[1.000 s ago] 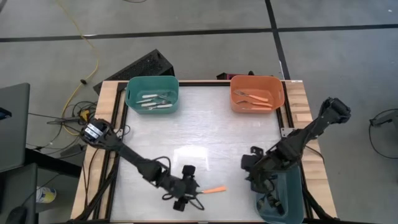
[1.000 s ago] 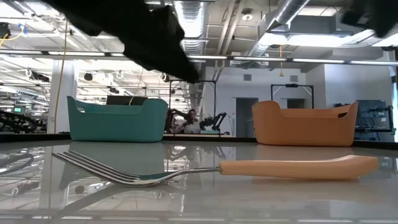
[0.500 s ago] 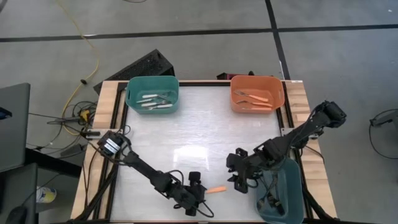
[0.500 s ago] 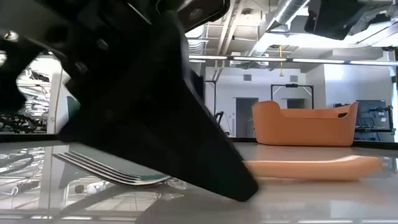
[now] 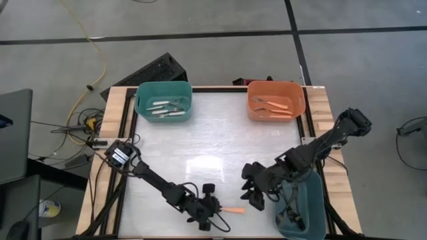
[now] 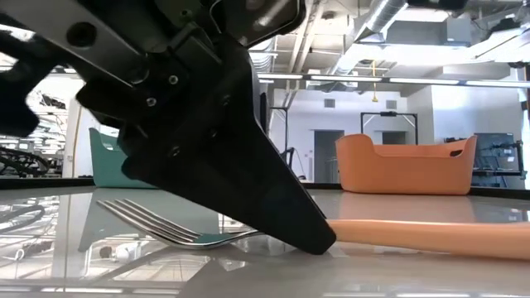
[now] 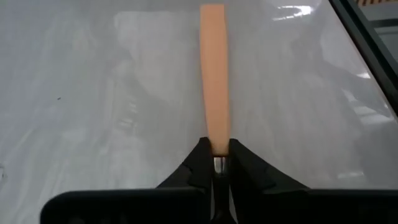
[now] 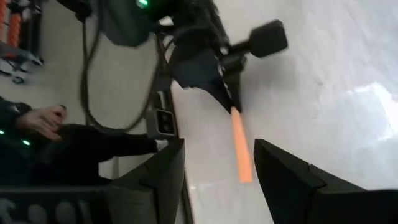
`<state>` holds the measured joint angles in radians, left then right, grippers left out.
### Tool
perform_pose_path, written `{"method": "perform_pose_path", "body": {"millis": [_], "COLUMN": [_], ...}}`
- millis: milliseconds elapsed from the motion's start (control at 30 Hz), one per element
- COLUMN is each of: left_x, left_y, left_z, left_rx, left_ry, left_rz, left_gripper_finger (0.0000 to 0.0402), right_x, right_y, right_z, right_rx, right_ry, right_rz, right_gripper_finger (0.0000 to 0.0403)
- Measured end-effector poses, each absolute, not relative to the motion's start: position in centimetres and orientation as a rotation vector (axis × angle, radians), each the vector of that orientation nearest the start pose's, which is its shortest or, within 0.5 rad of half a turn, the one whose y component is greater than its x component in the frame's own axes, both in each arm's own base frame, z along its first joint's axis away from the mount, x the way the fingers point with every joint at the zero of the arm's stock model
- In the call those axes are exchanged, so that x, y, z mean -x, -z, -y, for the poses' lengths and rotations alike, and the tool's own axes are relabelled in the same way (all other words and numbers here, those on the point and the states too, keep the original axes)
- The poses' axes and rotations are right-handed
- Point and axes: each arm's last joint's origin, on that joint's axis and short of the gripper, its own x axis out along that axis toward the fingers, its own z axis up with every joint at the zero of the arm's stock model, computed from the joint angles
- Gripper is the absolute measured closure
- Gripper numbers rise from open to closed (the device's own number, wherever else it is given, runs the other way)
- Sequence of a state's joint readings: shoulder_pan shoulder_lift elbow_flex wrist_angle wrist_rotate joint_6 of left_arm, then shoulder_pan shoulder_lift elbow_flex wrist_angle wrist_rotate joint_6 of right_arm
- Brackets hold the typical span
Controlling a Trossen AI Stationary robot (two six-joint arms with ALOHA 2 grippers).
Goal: Sort silverware by color (type)
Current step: Put the orange fork into the orange bin
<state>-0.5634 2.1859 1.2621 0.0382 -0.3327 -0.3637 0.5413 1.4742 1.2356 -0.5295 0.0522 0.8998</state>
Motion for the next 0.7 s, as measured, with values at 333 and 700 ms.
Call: {"method": "perform_pose_path", "body": {"millis": [333,700], "left_x": [-37.7,-38.6], "left_y": [-11.6,-19.2], "left_z": [17.7,7.8], "left_rx": [-0.22,-0.238], "left_ry": [0.124,-0.1], "left_rz": [-0.874,-0.826], "left_gripper_finger": [0.0385,0.0385], "right_x": [-26.2,-24.9], "right_y": [-30.6,-31.6], "right_z": [-17.9,-16.4], "right_rx": [-0.567,-0.326], "right_ry": [-0.118,-0.101], "right_rz": [-0.849,-0.809], "right_gripper_finger": [0.0189,0.0189]}}
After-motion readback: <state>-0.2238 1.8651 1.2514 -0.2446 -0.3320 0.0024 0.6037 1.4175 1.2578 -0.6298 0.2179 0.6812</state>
